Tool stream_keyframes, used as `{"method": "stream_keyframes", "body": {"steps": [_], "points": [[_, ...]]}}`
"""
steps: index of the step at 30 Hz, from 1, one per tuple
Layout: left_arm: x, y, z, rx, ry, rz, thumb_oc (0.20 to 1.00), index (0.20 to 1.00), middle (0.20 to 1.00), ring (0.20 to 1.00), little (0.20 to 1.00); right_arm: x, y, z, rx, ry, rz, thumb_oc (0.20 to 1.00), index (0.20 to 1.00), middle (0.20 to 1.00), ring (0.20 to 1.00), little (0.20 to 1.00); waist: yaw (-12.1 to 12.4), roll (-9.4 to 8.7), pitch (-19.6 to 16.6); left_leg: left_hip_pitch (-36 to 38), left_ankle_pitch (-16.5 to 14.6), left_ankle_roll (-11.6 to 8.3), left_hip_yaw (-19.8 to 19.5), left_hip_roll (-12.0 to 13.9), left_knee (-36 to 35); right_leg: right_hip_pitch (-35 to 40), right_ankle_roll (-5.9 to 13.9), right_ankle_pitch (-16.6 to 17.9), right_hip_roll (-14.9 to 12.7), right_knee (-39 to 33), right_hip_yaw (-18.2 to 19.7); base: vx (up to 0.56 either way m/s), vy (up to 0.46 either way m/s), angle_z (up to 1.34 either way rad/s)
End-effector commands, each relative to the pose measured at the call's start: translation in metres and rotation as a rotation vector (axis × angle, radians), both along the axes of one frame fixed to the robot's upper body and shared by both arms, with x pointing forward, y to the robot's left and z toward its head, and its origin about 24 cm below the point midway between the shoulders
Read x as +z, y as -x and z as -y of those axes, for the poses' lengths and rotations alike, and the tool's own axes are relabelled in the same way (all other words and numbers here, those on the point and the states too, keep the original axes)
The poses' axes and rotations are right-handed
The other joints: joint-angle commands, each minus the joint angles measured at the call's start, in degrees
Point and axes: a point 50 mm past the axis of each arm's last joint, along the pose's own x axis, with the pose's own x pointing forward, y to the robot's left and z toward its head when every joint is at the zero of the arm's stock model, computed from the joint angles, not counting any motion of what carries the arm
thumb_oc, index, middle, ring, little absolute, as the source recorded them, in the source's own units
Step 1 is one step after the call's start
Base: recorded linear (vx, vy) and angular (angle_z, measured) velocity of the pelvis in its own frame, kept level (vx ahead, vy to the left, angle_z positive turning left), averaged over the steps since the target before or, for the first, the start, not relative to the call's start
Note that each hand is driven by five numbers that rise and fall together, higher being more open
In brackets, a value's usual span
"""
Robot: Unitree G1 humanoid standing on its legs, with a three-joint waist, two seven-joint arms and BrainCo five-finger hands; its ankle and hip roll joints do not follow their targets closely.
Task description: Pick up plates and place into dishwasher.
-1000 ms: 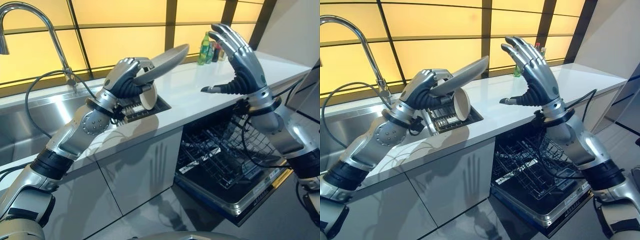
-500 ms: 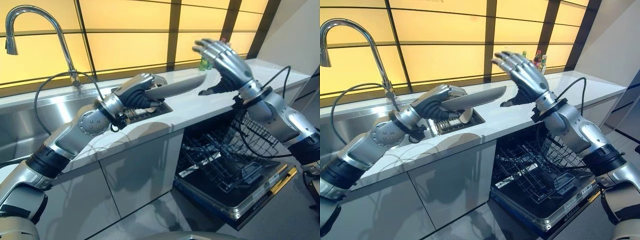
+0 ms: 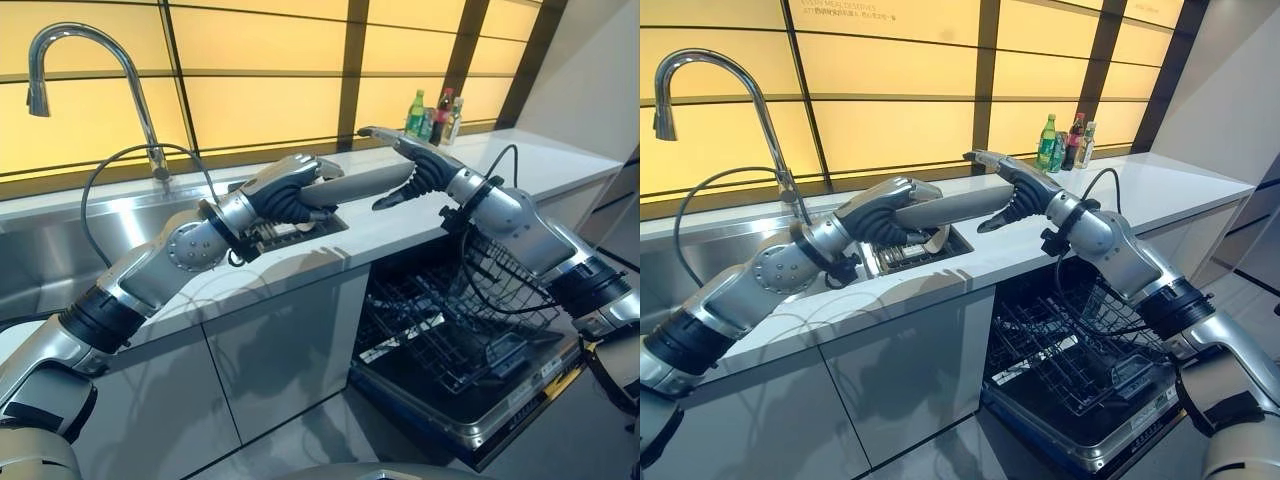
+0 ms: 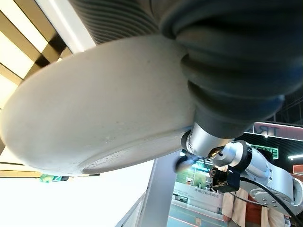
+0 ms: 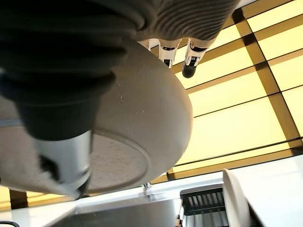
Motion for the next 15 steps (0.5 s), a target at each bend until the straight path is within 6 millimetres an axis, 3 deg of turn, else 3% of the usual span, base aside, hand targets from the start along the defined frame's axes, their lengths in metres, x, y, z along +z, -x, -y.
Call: {"method": "stream_keyframes", "body": {"steps": [1, 15], "points": [[0.056, 0.006, 0.028, -0.133, 0.132, 0.191, 0.200, 0.200, 0.200, 0.200, 0.200, 0.043, -0.003, -0.012, 0.044, -0.030, 0.134, 0.200, 0.200, 0.200, 0.200, 0.200, 2.37, 0.71, 3.24, 1.63, -9.57, 1.10, 0.08, -2.63, 0.71, 3.87, 5.17, -8.83, -3.63, 0.56, -0.42, 0.01, 0.010, 0.04], [0.052, 0.005, 0.020, -0.101, 0.131, 0.174, 0.200, 0.200, 0.200, 0.200, 0.200, 0.049, 0.005, -0.002, 0.025, -0.137, 0.206, 0.200, 0.200, 0.200, 0.200, 0.200, 1.64, 1.04, 3.24, 1.90, -9.87, 1.31, 0.62, -2.56, 0.71, 3.75, 5.23, -8.92, -3.38, 0.56, 0.45, 0.00, 0.001, 0.01]]}}
